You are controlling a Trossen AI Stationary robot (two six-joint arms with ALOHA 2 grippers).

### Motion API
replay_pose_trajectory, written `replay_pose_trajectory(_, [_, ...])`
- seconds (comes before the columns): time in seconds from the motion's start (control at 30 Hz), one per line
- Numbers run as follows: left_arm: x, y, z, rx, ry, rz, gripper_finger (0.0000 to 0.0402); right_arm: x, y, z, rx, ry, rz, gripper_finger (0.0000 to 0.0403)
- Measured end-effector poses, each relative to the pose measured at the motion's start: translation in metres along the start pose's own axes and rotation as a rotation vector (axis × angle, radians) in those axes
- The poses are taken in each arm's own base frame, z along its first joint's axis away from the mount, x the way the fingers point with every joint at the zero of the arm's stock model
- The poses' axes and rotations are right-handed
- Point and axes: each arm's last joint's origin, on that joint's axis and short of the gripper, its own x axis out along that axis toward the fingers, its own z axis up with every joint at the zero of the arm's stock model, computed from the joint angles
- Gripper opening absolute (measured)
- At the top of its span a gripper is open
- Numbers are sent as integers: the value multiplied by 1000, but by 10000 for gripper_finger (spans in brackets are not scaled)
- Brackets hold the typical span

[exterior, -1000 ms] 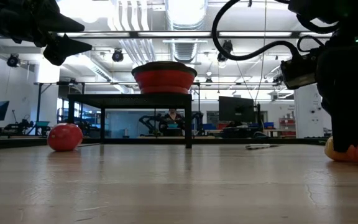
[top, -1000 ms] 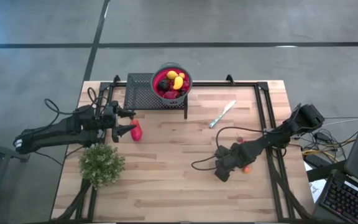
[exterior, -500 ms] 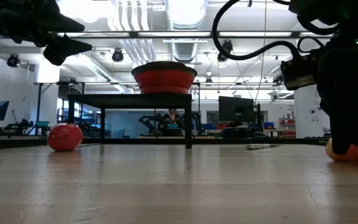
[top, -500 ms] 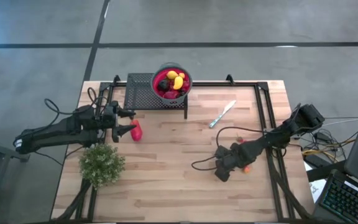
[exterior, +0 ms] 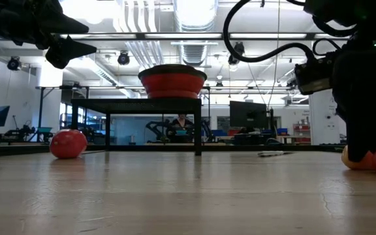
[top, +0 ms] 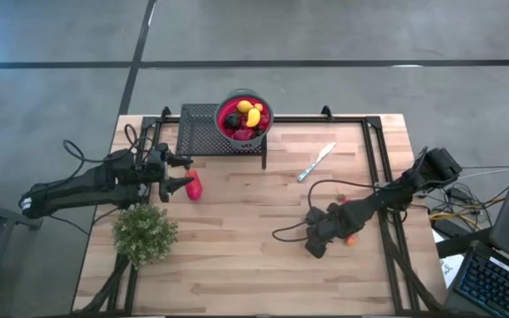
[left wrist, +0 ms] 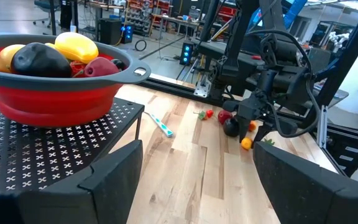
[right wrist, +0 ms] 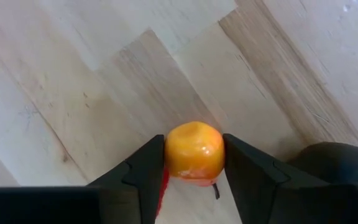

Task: Pick & Place Fruit
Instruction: Put the orange pear into the red gray strainer bowl on the shelf

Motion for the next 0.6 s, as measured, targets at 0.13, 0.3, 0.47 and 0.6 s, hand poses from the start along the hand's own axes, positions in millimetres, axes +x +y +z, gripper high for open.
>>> replay_pose_trajectory(0.13, [0,0,0,0,0,0,312,-1,1,1,-3,-6,11,145])
replay_pose_trajectory(0.3, [0,0,0,0,0,0,312,-5,7,7,-24,-21,35,141])
replay_pose_trajectory(0.47, [0,0,0,0,0,0,312,-12,11,22,-48,-50,59,146])
replay_pose_trajectory(0.6, [0,0,0,0,0,0,312,-22,14,43,-98,-93,86,141])
